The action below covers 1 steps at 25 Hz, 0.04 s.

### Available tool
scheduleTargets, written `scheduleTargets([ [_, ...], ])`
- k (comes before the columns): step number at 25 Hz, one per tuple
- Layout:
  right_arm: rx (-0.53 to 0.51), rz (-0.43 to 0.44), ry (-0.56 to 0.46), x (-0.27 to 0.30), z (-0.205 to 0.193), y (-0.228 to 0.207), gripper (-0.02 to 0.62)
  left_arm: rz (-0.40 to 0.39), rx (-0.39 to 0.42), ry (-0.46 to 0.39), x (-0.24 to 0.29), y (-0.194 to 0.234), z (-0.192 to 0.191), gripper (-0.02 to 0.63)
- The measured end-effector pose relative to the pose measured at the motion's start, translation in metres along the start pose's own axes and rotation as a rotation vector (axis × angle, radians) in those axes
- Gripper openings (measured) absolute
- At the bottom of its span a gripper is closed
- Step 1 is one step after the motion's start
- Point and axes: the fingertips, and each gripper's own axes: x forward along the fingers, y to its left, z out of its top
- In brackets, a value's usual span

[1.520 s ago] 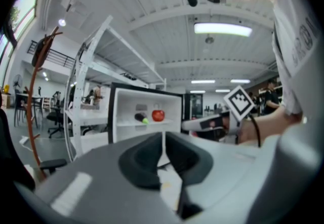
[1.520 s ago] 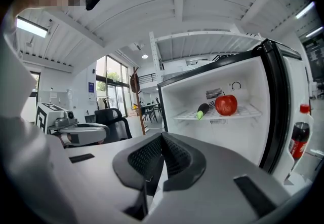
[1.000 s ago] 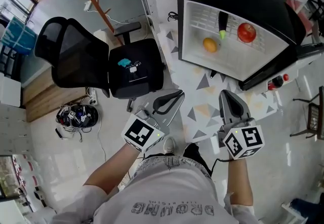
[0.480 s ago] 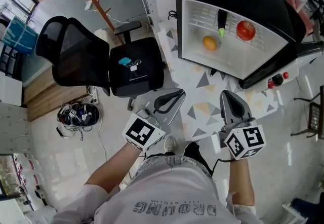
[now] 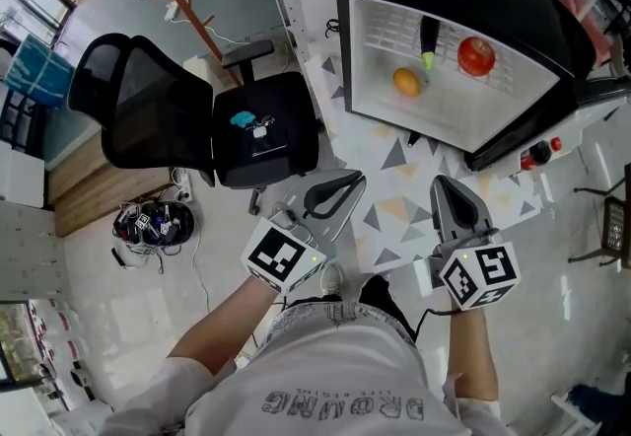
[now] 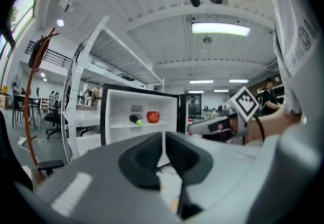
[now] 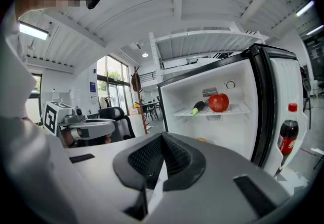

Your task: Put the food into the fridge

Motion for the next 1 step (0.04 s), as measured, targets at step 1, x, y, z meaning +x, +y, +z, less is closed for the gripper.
scheduleTargets([
  [1,0.0,-0.001,0.0,-0.0007,0.0001,-0.0009,0.003,-0.001,0.001,-0.001,0.0009,-0.0006,0.0008,0.023],
])
